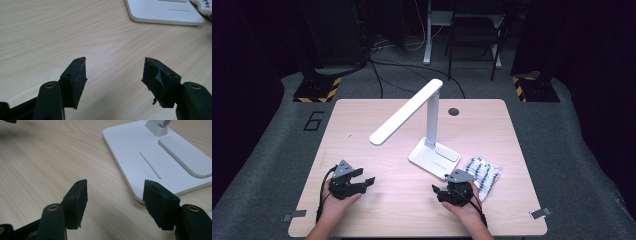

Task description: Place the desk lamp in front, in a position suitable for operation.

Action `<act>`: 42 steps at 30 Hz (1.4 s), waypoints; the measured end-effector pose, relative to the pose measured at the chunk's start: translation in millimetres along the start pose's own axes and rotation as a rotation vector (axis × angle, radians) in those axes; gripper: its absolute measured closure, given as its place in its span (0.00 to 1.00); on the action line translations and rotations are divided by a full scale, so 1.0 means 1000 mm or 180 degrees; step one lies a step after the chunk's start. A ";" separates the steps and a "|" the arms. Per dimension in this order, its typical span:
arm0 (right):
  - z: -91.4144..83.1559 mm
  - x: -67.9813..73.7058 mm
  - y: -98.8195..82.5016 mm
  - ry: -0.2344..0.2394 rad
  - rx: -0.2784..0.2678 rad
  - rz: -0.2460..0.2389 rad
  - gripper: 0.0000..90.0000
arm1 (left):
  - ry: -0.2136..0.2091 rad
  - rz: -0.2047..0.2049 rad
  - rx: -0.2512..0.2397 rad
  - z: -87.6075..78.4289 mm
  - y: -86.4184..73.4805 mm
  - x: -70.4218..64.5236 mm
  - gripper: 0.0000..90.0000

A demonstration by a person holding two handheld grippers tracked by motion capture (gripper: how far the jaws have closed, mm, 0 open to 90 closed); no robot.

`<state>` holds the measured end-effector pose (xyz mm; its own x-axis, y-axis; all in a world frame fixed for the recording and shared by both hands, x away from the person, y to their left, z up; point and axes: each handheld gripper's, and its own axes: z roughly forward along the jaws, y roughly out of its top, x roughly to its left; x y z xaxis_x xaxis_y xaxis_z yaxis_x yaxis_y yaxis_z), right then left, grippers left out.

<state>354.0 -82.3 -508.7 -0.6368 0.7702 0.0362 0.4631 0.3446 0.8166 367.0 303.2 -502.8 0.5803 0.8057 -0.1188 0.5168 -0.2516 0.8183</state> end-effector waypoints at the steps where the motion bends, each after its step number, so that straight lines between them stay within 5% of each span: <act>1: -0.001 -0.001 0.000 0.0011 -0.0016 0.0026 0.40 | 0.0016 -0.0040 -0.0019 0.001 0.000 0.000 0.39; 16: -0.003 -0.014 0.003 -0.0058 -0.0125 0.0173 0.42 | 0.0029 -0.0078 0.0012 -0.003 -0.003 0.003 0.41; 21: -0.003 -0.016 0.004 -0.0111 -0.0137 0.0247 0.42 | 0.0062 -0.0136 -0.0103 -0.005 -0.003 0.005 0.42; 29: -0.009 -0.023 0.009 -0.0253 -0.0137 0.0207 0.43 | 0.0068 -0.0046 -0.0043 -0.007 -0.003 0.003 0.43; 36: -0.024 -0.044 0.005 -0.0522 -0.0159 0.0304 0.46 | 0.0116 -0.0099 -0.0117 -0.009 -0.004 0.002 0.43; 42: -0.030 -0.069 -0.004 -0.0688 -0.0055 0.0552 0.48 | 0.0115 -0.0107 -0.0085 -0.007 -0.004 0.002 0.43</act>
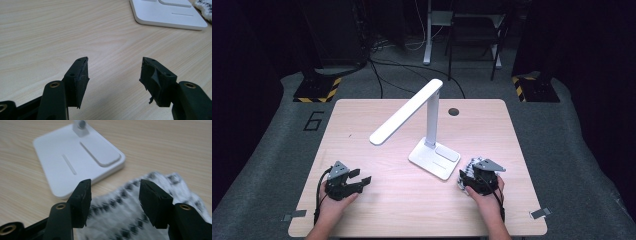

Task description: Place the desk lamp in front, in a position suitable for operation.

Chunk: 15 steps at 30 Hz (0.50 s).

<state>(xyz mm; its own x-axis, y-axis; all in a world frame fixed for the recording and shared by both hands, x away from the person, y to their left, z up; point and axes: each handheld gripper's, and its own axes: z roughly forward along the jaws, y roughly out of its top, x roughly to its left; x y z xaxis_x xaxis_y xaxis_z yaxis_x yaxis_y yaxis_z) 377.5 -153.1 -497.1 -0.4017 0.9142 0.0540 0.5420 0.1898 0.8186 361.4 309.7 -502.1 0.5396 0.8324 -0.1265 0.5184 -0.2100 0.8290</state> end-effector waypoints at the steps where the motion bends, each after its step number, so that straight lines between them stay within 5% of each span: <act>1: 0.001 -0.004 -0.001 -0.0047 0.0046 0.0023 0.49 | -0.0004 0.0008 0.0029 0.000 0.000 0.000 0.43; 8: 0.014 -0.017 -0.011 -0.0274 0.0381 -0.0008 0.54 | -0.0029 0.0049 0.0015 0.000 0.001 0.000 0.43; 12: 0.011 -0.024 -0.013 -0.0491 0.0408 0.0011 0.55 | -0.0010 0.0048 -0.0035 0.000 0.002 -0.001 0.43; 15: 0.007 -0.033 -0.015 -0.0604 0.0376 0.0175 0.55 | -0.0009 0.0051 -0.0059 0.000 0.002 -0.001 0.43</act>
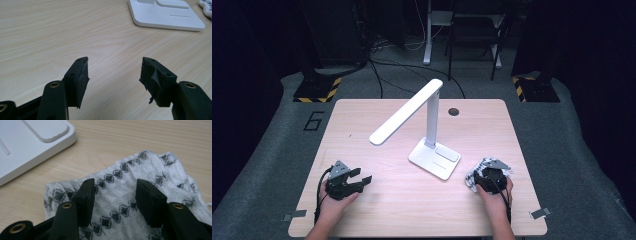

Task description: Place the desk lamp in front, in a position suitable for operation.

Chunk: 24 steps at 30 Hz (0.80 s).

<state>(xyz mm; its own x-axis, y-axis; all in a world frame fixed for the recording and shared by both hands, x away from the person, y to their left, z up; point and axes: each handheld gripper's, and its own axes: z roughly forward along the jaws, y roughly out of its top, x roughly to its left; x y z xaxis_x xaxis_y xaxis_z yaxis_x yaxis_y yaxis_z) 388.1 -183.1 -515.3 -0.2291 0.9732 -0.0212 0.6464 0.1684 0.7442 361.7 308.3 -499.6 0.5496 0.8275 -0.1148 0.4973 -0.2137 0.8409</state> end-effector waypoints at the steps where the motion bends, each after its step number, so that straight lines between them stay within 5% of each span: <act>1: -0.001 -0.003 0.000 -0.0030 0.0004 0.0077 0.55 | -0.0002 0.0002 0.0000 0.000 0.000 0.000 0.43; 7: -0.011 -0.007 0.005 0.0069 -0.0222 0.0234 0.47 | -0.0007 0.0004 -0.0005 -0.001 0.001 0.000 0.43; 15: -0.007 0.016 0.030 0.0510 -0.0351 0.0017 0.47 | 0.0001 -0.0006 -0.0002 -0.004 0.000 -0.001 0.43; 18: 0.000 0.027 0.040 0.0610 -0.0369 -0.0130 0.46 | -0.0012 0.0001 0.0023 -0.004 0.000 0.000 0.43; 24: 0.026 0.040 0.058 0.0724 -0.0284 -0.0167 0.41 | 0.0004 -0.0004 0.0003 -0.002 -0.002 0.000 0.43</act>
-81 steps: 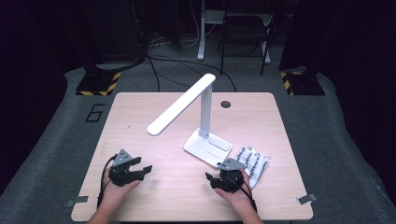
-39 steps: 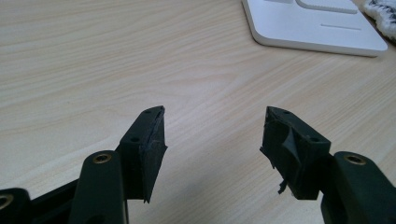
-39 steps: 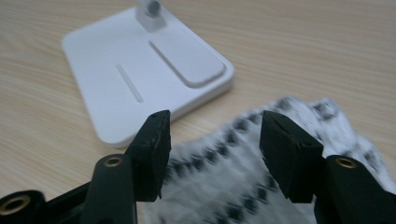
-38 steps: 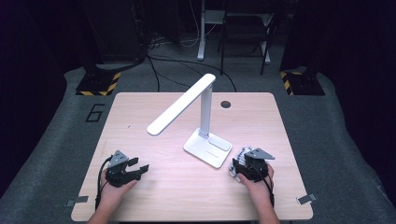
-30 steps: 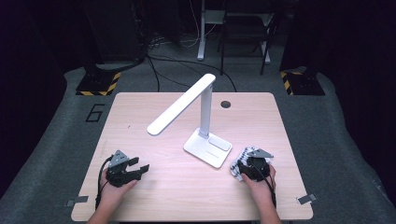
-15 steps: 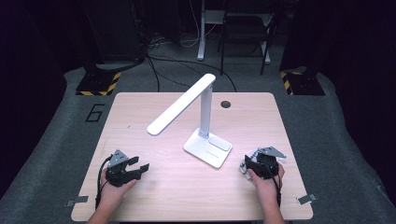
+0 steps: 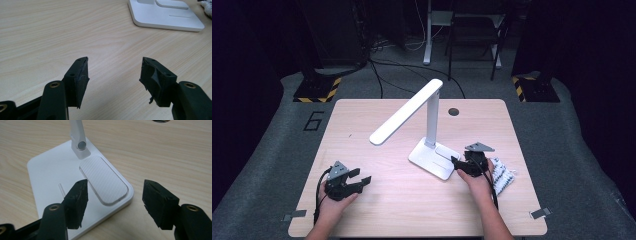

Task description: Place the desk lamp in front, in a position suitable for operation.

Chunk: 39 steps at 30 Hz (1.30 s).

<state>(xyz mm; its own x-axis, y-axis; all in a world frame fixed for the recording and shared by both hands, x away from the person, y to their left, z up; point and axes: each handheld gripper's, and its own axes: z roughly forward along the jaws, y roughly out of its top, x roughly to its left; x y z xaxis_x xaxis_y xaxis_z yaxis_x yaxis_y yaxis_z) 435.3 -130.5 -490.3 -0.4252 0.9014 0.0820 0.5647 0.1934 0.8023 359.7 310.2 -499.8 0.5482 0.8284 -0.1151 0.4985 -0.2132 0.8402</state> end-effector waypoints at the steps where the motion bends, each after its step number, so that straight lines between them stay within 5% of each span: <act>1: 0.005 0.001 0.002 0.0001 0.0040 -0.0001 0.39 | 0.0001 -0.0008 0.0000 0.000 0.000 0.000 0.43; 13: 0.043 0.003 0.011 0.0027 0.0373 -0.0022 0.35 | 0.0018 -0.0046 0.0003 -0.004 -0.002 0.003 0.43; 21: 0.041 -0.001 0.009 0.0128 0.0399 0.0100 0.42 | 0.0031 -0.0035 -0.0027 -0.005 -0.002 0.004 0.43; 29: 0.024 0.020 -0.003 0.0224 0.0472 -0.0023 0.50 | -0.0006 -0.0035 0.0006 -0.003 -0.001 0.002 0.43; 39: 0.013 0.062 -0.011 0.0090 0.0492 -0.0134 0.55 | 0.0005 -0.0018 -0.0017 -0.002 -0.001 0.000 0.43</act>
<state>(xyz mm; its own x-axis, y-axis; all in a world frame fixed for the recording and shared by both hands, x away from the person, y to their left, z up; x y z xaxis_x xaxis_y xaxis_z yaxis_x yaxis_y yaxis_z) 411.6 -71.6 -501.4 -0.4693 0.8804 0.0684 0.6471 0.2901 0.7051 358.2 310.8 -499.5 0.5443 0.8304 -0.1192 0.4981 -0.2056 0.8424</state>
